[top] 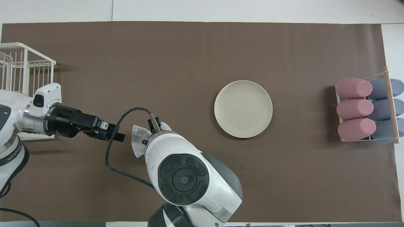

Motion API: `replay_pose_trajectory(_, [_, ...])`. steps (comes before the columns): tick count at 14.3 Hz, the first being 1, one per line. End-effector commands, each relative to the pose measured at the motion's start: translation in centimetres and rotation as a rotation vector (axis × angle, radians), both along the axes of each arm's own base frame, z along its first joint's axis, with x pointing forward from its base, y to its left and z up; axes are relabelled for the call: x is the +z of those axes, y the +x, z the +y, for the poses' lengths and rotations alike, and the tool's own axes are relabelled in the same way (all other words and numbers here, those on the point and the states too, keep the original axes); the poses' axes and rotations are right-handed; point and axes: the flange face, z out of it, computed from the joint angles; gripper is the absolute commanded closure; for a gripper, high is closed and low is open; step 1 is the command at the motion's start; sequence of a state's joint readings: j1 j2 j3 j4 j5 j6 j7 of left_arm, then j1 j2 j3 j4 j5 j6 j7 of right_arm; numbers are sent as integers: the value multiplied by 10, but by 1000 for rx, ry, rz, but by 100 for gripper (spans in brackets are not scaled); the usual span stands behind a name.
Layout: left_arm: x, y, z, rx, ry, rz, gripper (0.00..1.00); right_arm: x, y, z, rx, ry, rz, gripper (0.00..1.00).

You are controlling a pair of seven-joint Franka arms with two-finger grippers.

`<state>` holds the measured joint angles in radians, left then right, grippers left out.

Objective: Wipe plate with sponge
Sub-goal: 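Move the sponge onto the plate with the right gripper, then rub the sponge across the plate surface with the right gripper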

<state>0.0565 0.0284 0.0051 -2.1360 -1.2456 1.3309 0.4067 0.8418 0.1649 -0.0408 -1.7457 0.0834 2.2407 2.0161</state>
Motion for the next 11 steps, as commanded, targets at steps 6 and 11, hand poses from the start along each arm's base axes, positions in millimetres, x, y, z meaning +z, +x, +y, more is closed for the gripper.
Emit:
replay_pose_trajectory(6, [-10, -1, 12, -12, 131, -46, 0, -90, 95, -200, 158, -168, -20, 100])
replay_pose_trajectory(11, [-6, 10, 34, -20, 289, -105, 0, -143, 76, -218, 139, -179, 11, 100])
